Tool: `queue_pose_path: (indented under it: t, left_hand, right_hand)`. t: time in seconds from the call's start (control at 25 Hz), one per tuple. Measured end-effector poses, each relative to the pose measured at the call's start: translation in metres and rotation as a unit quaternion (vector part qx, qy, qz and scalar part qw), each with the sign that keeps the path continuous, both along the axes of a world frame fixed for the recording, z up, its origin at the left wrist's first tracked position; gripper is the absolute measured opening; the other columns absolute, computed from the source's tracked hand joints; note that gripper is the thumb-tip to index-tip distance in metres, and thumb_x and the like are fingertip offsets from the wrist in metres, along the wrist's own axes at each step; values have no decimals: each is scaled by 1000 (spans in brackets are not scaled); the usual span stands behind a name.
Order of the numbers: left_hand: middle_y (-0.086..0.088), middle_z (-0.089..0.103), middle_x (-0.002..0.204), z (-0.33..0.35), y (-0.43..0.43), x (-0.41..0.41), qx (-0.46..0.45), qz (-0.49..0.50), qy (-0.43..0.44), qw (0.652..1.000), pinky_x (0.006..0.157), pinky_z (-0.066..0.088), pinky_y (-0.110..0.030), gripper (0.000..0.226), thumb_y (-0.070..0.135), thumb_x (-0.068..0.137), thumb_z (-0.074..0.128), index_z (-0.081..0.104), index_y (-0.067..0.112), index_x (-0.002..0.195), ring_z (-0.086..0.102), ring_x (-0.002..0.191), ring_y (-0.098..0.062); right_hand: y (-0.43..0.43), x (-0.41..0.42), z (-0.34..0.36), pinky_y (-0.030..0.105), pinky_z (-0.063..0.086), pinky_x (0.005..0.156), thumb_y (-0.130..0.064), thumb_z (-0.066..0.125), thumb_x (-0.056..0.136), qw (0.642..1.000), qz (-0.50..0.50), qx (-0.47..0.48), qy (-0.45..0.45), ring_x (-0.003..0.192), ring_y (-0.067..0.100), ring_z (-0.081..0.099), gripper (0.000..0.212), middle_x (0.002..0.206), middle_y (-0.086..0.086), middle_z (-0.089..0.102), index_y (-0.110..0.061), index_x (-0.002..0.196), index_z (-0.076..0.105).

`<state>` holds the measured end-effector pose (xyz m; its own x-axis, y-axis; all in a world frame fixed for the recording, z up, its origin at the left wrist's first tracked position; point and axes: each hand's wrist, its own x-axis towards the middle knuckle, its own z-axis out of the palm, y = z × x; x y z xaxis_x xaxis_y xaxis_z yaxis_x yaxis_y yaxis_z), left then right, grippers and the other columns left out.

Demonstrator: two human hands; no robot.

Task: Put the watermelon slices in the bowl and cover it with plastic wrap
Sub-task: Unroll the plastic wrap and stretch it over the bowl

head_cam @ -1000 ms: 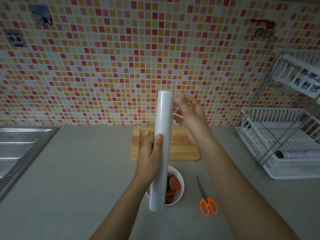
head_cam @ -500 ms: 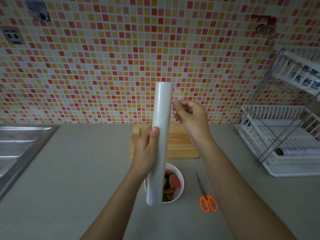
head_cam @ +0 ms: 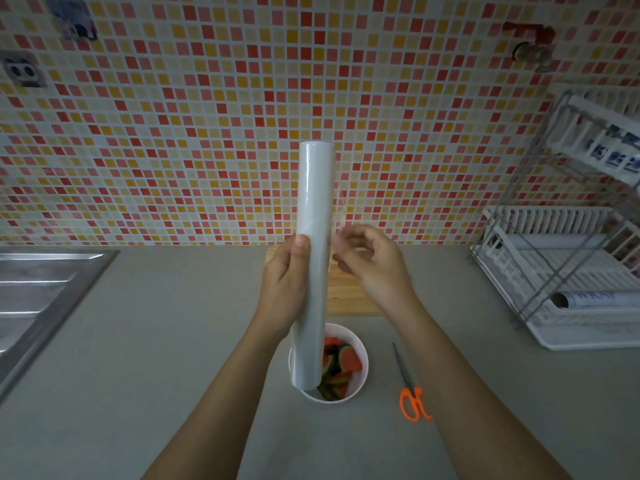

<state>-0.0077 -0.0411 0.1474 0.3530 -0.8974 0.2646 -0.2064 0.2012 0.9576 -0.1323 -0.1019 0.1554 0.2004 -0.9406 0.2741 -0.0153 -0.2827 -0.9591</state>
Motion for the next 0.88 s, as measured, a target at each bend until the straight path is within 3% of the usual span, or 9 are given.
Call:
queue_pose_path:
  t: [0.12,0.24,0.4,0.56,0.72,0.88]
  left_hand:
    - [-18,63,88,0,-1,1,6,-1,0,1000,75,53,-55,43,45,99,33,61,13,93,62,83,-35]
    - [-19,63,90,2,-1,0,1,4,10,1000,76,53,-56,43,47,98,33,61,14,95,62,85,-37]
    - [-11,64,87,5,-2,-2,6,8,9,1000,77,54,-53,40,50,98,33,61,21,91,64,84,-29]
    - [-11,61,83,11,-2,0,-5,6,16,1000,76,53,-51,43,54,95,34,60,19,90,62,77,-25]
    - [-22,58,89,13,-5,-1,-8,13,10,1000,79,51,-57,50,56,93,34,56,11,93,58,84,-40]
    - [-14,60,87,17,-5,-1,-10,21,22,999,80,52,-54,44,54,95,33,59,18,90,61,85,-35]
  right_hand:
    - [3,-1,-7,31,57,72,-30,65,84,998,-36,-41,19,69,9,68,6,69,-9,69,-30,78,65]
    - [7,-2,-8,32,58,73,-42,60,85,999,-32,4,-4,73,9,69,8,80,-9,69,-35,83,62]
    - [12,-5,-9,34,58,74,-35,63,85,997,-25,-43,57,71,10,68,9,74,-5,70,-30,78,65]
    - [19,-5,-15,32,57,74,-56,63,76,1000,11,9,21,74,8,68,25,82,-9,69,-32,83,63]
    - [22,-6,-24,43,56,78,-37,62,84,996,-6,-49,73,72,12,66,14,68,-9,68,-32,71,63]
    - [28,-9,-32,41,57,77,-64,61,71,999,20,14,46,74,14,68,30,74,-12,69,-35,77,63]
